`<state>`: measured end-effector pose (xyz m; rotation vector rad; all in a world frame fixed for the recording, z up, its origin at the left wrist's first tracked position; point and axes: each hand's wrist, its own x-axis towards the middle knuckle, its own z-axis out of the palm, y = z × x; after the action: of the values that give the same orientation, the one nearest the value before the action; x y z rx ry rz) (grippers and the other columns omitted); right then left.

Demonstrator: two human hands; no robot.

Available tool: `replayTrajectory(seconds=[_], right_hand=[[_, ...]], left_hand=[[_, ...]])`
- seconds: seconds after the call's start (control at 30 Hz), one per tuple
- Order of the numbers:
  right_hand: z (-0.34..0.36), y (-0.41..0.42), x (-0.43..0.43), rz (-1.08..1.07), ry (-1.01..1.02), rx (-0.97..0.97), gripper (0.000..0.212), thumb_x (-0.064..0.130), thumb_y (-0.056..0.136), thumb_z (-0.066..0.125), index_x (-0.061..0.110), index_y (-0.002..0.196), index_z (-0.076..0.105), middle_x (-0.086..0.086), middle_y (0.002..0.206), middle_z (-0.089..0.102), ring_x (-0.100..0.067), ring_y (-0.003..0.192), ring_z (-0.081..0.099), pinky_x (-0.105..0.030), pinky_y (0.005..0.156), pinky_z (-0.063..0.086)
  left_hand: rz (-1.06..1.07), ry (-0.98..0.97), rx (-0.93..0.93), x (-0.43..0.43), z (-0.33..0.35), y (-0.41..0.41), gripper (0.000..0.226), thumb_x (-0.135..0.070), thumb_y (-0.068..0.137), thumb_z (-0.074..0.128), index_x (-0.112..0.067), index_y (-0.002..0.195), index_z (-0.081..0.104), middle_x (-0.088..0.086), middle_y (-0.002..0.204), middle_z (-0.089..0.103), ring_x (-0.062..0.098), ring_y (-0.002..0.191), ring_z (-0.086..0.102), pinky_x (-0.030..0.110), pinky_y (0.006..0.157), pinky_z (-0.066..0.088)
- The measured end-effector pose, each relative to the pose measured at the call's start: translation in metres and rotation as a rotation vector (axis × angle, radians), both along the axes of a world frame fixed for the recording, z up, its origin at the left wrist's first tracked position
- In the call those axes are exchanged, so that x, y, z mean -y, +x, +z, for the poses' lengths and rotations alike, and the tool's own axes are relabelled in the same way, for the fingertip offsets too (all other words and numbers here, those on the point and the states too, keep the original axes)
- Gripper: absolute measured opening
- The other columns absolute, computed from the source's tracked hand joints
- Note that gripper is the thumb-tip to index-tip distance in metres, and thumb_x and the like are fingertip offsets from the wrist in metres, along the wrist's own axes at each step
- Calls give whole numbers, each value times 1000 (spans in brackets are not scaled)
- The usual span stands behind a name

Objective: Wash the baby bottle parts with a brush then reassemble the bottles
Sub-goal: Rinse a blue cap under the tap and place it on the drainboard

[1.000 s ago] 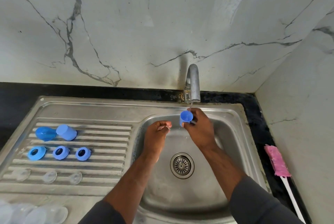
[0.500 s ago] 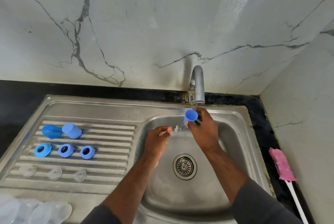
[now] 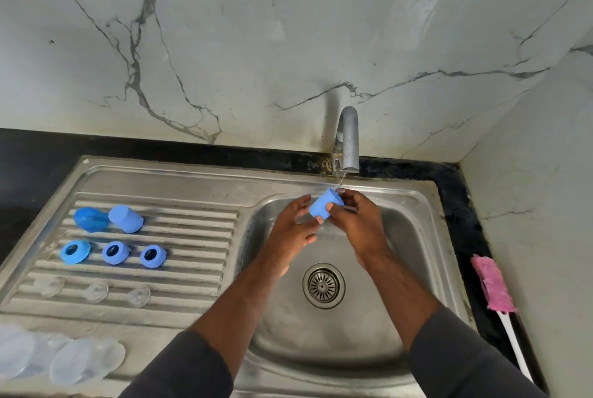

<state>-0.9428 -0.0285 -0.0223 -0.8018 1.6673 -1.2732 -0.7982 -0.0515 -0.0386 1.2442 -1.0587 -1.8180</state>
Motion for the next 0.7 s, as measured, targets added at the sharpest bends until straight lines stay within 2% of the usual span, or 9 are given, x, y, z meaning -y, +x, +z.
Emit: replayTrajectory(seconds=[0.1, 0.2, 0.23, 0.3, 0.4, 0.5, 0.57, 0.6, 0.7], right_hand=[[1, 3, -8, -7, 120, 353, 24, 5, 97, 60, -1, 120, 63, -19, 109, 71, -27, 96, 72, -37, 83, 61], [-2, 2, -17, -13, 206, 548, 22, 8, 101, 55, -7, 116, 61, -24, 102, 71, -25, 85, 71, -36, 82, 61], [-4, 2, -20, -14, 238, 576, 22, 9, 101, 55, -6, 116, 60, -23, 97, 71, -23, 79, 71, -36, 81, 61], [-8, 2, -26, -7, 308, 567, 23, 12, 102, 55, -5, 115, 61, -20, 89, 69, -24, 71, 69, -37, 75, 61], [-16, 0, -36, 13, 418, 569, 25, 24, 102, 56, 1, 112, 61, -23, 94, 69, -31, 74, 70, -39, 65, 63], [-20, -1, -46, 118, 562, 386, 25, 34, 100, 58, 10, 107, 62, -17, 106, 69, -34, 76, 71, -35, 58, 57], [-24, 3, -48, 140, 479, 196, 18, 22, 97, 60, 13, 112, 62, -9, 103, 66, -29, 74, 70, -31, 54, 53], [-25, 6, -49, 153, 389, 73, 23, 15, 93, 61, 14, 116, 62, -5, 102, 67, -26, 75, 70, -33, 56, 53], [-18, 26, -46, 336, 129, -310, 42, 6, 82, 72, 22, 120, 67, 8, 109, 71, -13, 82, 69, -42, 79, 59]], left_hand=[[-86, -192, 131, -1, -3, -6, 51, -17, 75, 82, -19, 121, 61, 1, 109, 69, 17, 95, 68, 38, 81, 58], [-79, -401, 447, -10, -5, -10, 39, -17, 79, 81, -21, 113, 62, -6, 102, 67, 10, 88, 64, 15, 75, 51], [-77, -444, 537, -16, -5, -11, 39, -19, 80, 80, -21, 115, 62, -9, 100, 66, 7, 86, 63, 11, 72, 48], [-68, -445, 604, -23, -5, -8, 47, -31, 77, 77, -21, 119, 58, -12, 96, 63, 5, 82, 62, 14, 70, 48], [-96, -451, 647, -31, 0, -6, 49, -41, 70, 71, -21, 113, 58, -10, 92, 64, 5, 77, 61, 15, 67, 47], [-133, -495, 734, -35, 10, 0, 43, -26, 71, 77, -25, 112, 67, -3, 106, 66, 14, 92, 63, 34, 84, 53], [-149, -501, 802, -39, 18, 11, 48, -30, 69, 70, -27, 117, 68, 2, 113, 63, 18, 100, 62, 38, 90, 51], [-161, -508, 830, -40, 21, 17, 52, -31, 68, 67, -27, 119, 69, 4, 116, 62, 19, 103, 61, 37, 92, 49], [-172, -602, 840, -44, 29, 37, 43, -18, 72, 65, -13, 114, 73, 10, 115, 68, 14, 104, 56, 31, 94, 45]])
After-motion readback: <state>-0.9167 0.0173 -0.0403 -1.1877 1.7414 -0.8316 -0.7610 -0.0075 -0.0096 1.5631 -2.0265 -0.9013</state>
